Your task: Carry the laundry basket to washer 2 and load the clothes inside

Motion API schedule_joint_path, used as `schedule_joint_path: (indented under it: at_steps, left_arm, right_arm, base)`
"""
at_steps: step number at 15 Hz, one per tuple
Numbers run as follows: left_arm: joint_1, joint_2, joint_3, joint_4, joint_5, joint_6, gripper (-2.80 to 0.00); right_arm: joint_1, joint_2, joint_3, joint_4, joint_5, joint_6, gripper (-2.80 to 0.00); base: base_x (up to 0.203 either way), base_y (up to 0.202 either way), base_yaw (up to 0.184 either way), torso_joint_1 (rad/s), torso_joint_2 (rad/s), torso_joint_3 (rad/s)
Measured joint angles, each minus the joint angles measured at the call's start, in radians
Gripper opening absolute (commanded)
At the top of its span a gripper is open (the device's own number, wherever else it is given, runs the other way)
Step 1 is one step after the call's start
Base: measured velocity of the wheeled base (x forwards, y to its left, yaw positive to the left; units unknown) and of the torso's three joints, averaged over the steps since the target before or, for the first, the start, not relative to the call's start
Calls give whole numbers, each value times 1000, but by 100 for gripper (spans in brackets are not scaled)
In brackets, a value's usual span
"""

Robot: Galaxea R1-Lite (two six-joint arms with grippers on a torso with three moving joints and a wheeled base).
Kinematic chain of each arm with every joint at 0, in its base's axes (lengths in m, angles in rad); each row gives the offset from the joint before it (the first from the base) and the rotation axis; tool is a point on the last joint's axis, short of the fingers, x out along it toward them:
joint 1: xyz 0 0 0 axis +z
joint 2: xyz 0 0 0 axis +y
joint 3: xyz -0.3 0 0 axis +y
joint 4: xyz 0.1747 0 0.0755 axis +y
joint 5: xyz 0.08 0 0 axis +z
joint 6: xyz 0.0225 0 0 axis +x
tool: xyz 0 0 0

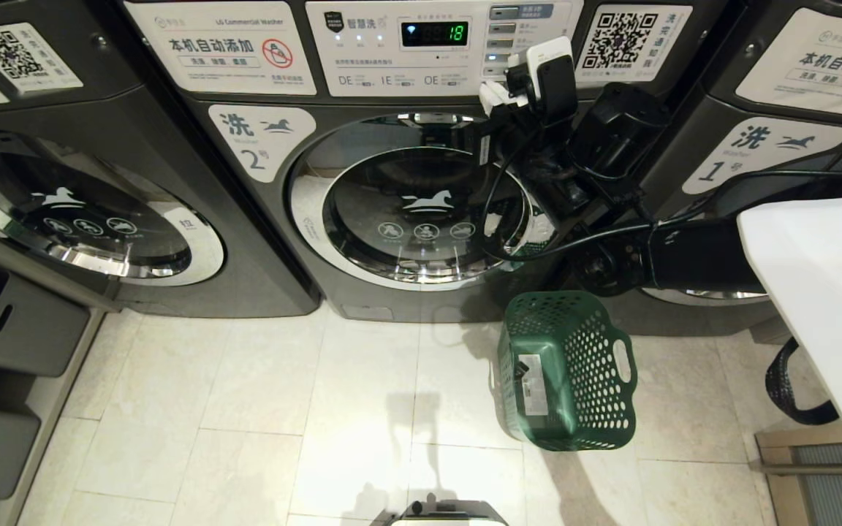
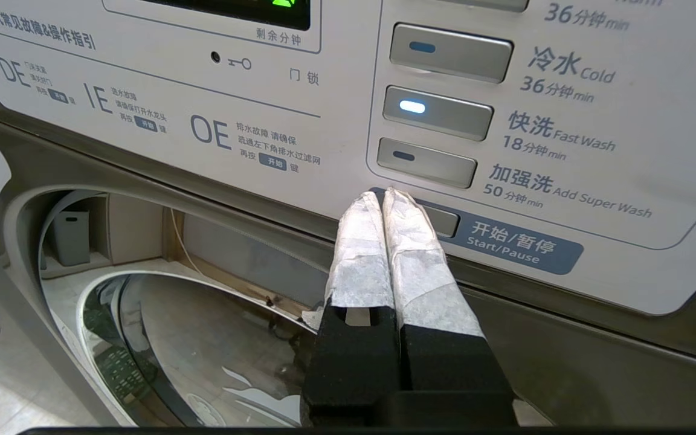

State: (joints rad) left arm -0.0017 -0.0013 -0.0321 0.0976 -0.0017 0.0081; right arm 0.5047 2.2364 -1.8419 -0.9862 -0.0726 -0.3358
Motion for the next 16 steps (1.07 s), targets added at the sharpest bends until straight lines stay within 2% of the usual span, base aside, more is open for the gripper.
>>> schedule_joint_path:
  at_steps: [5, 11, 16]
  left_arm:
    - [0, 0, 0, 0, 0, 0, -280]
    - [0, 0, 0, 0, 0, 0, -280]
    - [0, 0, 0, 0, 0, 0, -280]
  right_arm:
    - [-5, -1, -2, -2, -18, -7, -280]
    - [1, -68, 103, -18, -22, -4, -280]
    - [8, -78, 118, -24, -18, -7, -280]
  base:
    - [0, 0, 0, 0, 0, 0]
    - [0, 0, 0, 0, 0, 0]
    - [0, 0, 0, 0, 0, 0]
